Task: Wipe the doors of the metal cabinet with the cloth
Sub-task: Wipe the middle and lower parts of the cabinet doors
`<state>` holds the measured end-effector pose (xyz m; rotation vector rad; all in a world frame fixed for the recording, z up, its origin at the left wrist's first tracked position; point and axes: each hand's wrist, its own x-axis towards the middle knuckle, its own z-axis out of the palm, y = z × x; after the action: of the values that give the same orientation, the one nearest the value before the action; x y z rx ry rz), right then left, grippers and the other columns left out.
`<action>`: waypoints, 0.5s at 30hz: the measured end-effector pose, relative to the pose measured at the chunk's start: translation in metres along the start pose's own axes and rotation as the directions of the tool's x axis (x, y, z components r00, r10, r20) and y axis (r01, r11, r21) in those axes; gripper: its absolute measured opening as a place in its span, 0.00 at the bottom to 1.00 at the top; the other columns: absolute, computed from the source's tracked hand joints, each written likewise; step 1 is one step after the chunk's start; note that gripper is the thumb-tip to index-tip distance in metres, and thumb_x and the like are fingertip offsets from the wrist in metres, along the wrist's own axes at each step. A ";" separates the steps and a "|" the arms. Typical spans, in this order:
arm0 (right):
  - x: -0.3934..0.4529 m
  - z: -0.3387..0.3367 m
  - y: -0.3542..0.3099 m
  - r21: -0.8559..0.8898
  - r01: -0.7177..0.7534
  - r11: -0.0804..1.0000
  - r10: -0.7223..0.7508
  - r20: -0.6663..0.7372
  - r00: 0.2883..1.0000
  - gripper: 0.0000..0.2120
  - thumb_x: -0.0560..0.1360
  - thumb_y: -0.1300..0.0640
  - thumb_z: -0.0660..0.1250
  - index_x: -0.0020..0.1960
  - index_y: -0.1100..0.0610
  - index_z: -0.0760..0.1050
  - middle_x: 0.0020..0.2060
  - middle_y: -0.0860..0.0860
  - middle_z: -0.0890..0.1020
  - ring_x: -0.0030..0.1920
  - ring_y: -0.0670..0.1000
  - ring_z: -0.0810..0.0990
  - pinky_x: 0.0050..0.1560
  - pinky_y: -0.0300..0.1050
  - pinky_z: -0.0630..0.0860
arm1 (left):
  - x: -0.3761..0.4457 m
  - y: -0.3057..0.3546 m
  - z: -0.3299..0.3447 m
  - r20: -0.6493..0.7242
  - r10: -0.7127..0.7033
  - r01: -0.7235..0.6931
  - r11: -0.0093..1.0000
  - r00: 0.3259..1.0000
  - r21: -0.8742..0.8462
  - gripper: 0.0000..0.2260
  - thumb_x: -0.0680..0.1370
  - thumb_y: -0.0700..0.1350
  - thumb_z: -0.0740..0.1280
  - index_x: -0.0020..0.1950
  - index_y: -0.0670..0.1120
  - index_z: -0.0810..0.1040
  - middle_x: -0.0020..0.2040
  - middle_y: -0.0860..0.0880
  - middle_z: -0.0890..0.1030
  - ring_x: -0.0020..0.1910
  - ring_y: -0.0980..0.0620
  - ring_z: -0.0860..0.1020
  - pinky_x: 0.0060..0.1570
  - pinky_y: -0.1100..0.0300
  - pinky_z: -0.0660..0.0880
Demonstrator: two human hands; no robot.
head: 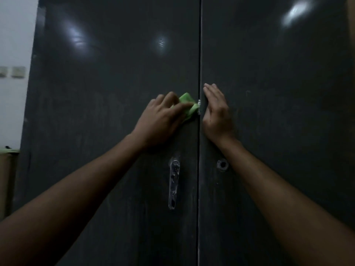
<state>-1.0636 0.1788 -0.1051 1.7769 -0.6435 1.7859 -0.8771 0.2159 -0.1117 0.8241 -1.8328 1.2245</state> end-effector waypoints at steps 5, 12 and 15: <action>-0.004 0.006 -0.001 -0.040 0.034 0.999 -0.034 0.012 0.999 0.23 0.77 0.75 0.54 0.71 0.70 0.68 0.71 0.63 0.70 0.76 0.61 0.63 0.77 0.49 0.58 | -0.019 -0.066 -0.029 -0.137 -0.083 0.106 0.980 0.987 0.170 0.17 0.82 0.50 0.63 0.70 0.49 0.76 0.57 0.37 0.75 0.49 0.36 0.74 0.48 0.45 0.71; -0.006 0.007 -0.004 -0.131 0.050 0.990 -0.045 0.043 0.998 0.23 0.77 0.74 0.56 0.72 0.70 0.66 0.73 0.62 0.67 0.77 0.61 0.60 0.77 0.54 0.59 | 0.019 -0.008 -0.002 -0.152 -0.264 0.264 0.964 0.952 -0.023 0.20 0.83 0.52 0.60 0.74 0.51 0.71 0.63 0.41 0.71 0.57 0.42 0.72 0.57 0.47 0.71; -0.007 0.008 -0.004 -0.149 0.047 0.988 -0.041 0.041 0.998 0.24 0.77 0.74 0.56 0.73 0.69 0.66 0.74 0.61 0.67 0.77 0.60 0.60 0.77 0.54 0.59 | -0.018 -0.016 -0.004 -0.059 -0.022 0.025 0.999 0.998 0.037 0.21 0.83 0.53 0.60 0.75 0.51 0.71 0.61 0.41 0.72 0.53 0.44 0.72 0.53 0.49 0.72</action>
<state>-1.0551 0.1766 -0.1119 1.7141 -0.7288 1.6335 -0.8536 0.2161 -0.1192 0.8194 -1.7533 1.2586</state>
